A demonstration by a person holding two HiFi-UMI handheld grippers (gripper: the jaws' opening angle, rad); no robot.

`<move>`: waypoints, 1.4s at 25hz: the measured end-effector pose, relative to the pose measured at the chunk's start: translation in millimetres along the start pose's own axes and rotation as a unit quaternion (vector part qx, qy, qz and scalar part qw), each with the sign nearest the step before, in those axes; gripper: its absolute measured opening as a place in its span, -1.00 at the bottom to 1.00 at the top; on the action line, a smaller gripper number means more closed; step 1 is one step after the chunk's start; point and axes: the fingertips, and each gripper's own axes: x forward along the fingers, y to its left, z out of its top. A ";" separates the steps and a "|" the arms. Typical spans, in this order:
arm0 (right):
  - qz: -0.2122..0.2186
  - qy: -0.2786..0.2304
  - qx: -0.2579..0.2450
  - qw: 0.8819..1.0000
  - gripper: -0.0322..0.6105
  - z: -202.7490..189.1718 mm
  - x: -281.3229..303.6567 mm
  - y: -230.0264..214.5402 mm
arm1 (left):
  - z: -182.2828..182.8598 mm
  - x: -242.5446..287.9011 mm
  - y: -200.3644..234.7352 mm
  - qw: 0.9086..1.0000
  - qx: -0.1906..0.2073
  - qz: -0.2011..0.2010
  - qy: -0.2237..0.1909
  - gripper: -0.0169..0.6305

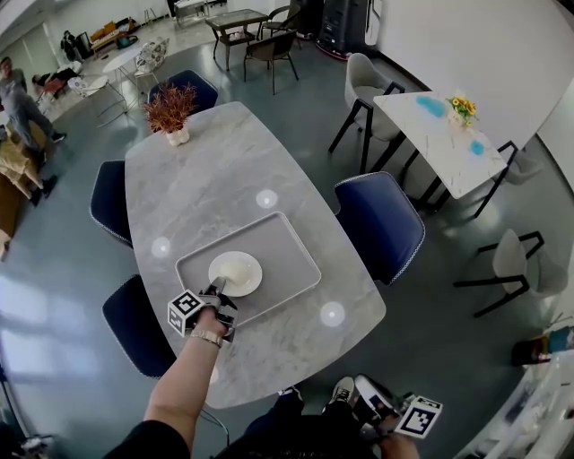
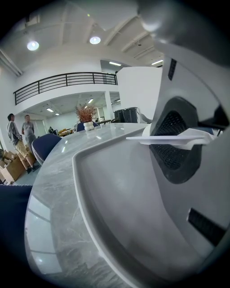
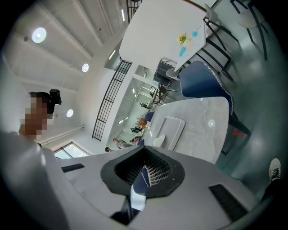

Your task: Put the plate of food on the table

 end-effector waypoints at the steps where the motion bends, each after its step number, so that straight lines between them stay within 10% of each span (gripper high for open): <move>1: -0.001 0.000 0.002 1.000 -0.87 -0.8 -0.3 -0.6 | 0.1 0.8 0.5 1.000 -0.001 0.002 0.000 -0.86; 35: 0.013 -0.002 0.017 1.000 -0.86 -11.8 -3.4 -1.5 | 3.2 7.7 15.1 0.989 0.102 0.110 0.018 -0.67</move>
